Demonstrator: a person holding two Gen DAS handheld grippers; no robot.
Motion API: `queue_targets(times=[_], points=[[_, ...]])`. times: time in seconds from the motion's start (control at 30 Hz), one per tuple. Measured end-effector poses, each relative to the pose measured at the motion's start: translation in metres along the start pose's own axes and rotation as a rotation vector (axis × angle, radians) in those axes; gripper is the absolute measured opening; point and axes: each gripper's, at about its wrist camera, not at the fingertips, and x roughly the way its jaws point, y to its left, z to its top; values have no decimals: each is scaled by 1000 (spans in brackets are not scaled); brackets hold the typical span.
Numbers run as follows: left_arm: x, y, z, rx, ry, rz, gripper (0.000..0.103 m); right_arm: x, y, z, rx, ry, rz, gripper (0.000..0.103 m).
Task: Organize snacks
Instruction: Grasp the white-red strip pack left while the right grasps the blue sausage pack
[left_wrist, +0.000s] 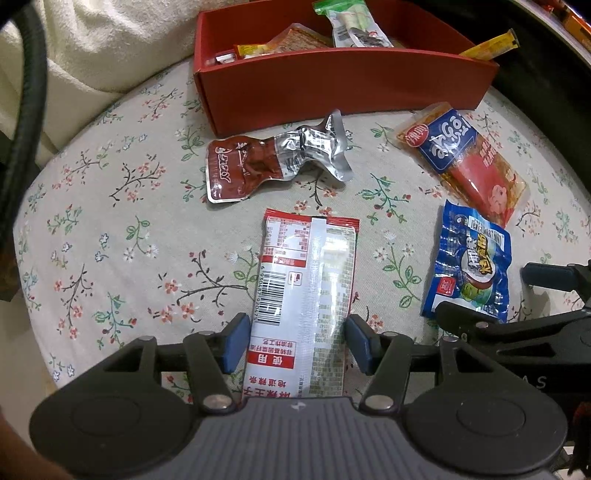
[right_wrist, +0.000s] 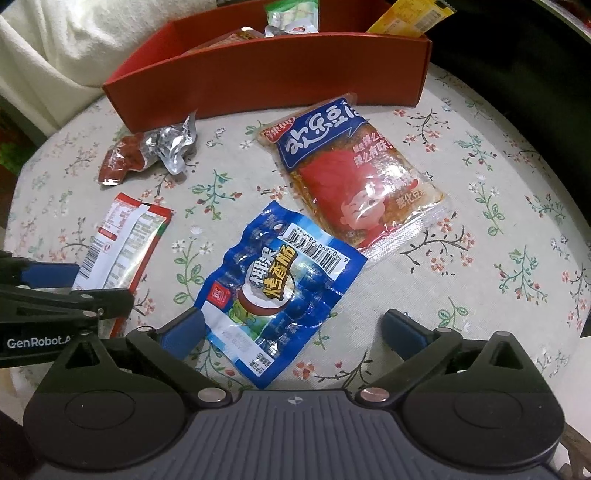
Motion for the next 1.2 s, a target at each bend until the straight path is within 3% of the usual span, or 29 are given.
queue_targets(times=[0.17,0.37,0.43,0.6,0.63,0.7,0.77,0.87,0.93,1.1,1.2], points=[[2,3,0,-9,9,6,58,-1,0,-2,-15,-9,-1,103],[1,8,-3,-10,8,-3,57,-1,7,-4,-71,-3,-39,99],[0,7,-5,5,7,-6,56,-3,4,-3,-80,3,-36,93],[-2,4,-11,40,10,-6,56,-16,-18,1,-78,25,-27,54],[-2,4,-12,43,9,-5,56,-18,-22,2,-66,29,-26,55],[-2,8,-12,31,12,-10,57,-18,-28,4,-35,48,-40,72],[-3,12,-10,-1,13,-29,57,-21,-30,4,-19,26,-50,74],[-2,17,-8,-25,14,-35,61,-25,-27,13,-1,-6,-7,91],[0,15,-7,-16,12,-20,65,-20,-20,18,-19,-11,11,91],[7,5,-4,27,5,27,75,2,-2,20,-81,-4,-40,82],[7,8,-4,8,0,18,67,2,4,16,-125,-26,-47,75]])
